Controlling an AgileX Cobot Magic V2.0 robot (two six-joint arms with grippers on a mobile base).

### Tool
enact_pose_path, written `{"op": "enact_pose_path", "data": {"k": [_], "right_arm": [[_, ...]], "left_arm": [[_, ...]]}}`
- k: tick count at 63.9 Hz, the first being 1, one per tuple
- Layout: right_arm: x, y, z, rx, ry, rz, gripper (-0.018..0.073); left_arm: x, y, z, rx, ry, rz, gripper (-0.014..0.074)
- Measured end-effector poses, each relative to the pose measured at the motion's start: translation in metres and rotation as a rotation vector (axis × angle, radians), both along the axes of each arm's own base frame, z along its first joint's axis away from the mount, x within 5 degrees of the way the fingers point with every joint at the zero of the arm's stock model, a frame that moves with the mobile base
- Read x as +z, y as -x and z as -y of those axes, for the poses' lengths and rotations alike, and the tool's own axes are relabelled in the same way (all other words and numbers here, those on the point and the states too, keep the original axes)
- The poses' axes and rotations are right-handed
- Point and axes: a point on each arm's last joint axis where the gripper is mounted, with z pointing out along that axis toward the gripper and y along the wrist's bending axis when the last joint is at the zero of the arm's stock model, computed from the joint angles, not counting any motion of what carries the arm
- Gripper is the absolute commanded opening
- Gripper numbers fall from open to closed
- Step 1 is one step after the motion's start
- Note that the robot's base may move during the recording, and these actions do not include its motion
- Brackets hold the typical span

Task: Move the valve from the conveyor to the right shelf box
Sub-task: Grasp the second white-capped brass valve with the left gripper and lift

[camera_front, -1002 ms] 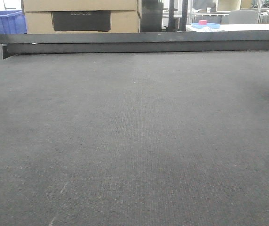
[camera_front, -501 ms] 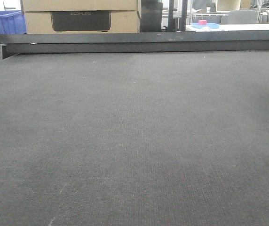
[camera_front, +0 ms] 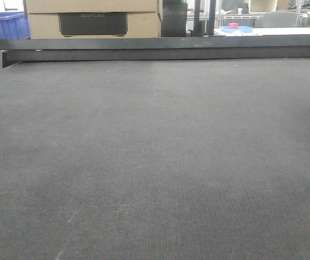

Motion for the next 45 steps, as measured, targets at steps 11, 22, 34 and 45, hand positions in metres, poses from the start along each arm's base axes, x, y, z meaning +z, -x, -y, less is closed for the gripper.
{"op": "enact_pose_path", "data": {"k": [11, 22, 34, 45], "right_arm": [[0.000, 0.000, 0.000, 0.000, 0.000, -0.002, -0.0155], [0.000, 0.000, 0.000, 0.000, 0.000, -0.002, -0.0155], [0.000, 0.000, 0.000, 0.000, 0.000, -0.002, -0.0155], [0.000, 0.000, 0.000, 0.000, 0.000, -0.002, -0.0155]], "left_arm": [[-0.018, -0.007, -0.001, 0.000, 0.008, -0.041, 0.0601], [-0.025, -0.010, -0.002, 0.002, 0.007, -0.038, 0.0601], [-0.025, -0.013, -0.003, 0.012, 0.004, -0.013, 0.0561], [-0.025, -0.014, -0.003, 0.044, 0.009, -0.005, 0.0335]]}}
